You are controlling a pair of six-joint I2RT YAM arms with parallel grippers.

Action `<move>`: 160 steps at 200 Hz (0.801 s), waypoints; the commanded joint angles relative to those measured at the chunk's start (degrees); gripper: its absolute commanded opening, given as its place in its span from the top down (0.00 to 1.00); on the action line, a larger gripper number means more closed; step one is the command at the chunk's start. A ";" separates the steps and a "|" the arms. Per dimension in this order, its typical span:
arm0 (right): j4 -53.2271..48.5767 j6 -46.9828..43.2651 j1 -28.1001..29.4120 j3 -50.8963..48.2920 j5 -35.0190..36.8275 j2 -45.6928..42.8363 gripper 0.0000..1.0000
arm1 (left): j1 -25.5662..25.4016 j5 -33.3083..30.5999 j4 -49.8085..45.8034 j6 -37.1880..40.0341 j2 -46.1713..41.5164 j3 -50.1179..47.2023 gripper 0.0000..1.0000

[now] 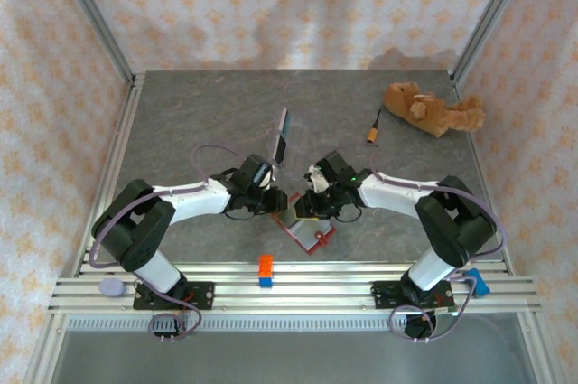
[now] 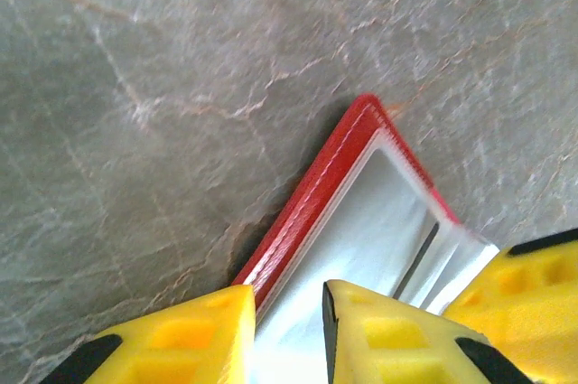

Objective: Put the credit cards into the card holder

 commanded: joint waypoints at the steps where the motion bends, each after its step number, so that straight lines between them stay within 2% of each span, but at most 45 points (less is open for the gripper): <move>1: -4.13 4.33 0.21 -0.25 8.76 -2.49 0.66 | 0.24 0.26 0.76 0.37 -2.23 -1.35 0.72; 33: -1.73 11.36 0.26 -2.52 11.86 -5.35 0.64 | 0.37 -2.42 -0.38 1.35 -3.95 -1.45 0.70; 56: 1.12 14.33 0.30 -3.77 10.69 -6.10 0.63 | 0.42 -4.12 -0.93 2.40 -4.12 -0.61 0.64; 80: 1.79 14.96 0.76 -3.35 10.37 -6.22 0.58 | 0.42 -5.77 -1.56 4.04 -2.58 0.78 0.59; 124: 4.95 16.95 3.39 -1.70 10.96 -3.60 0.55 | 0.42 -4.85 2.36 3.41 0.64 1.06 0.59; 160: 4.56 18.29 3.99 -1.76 15.94 -1.71 0.56 | 0.42 -3.52 4.62 2.19 1.20 0.05 0.60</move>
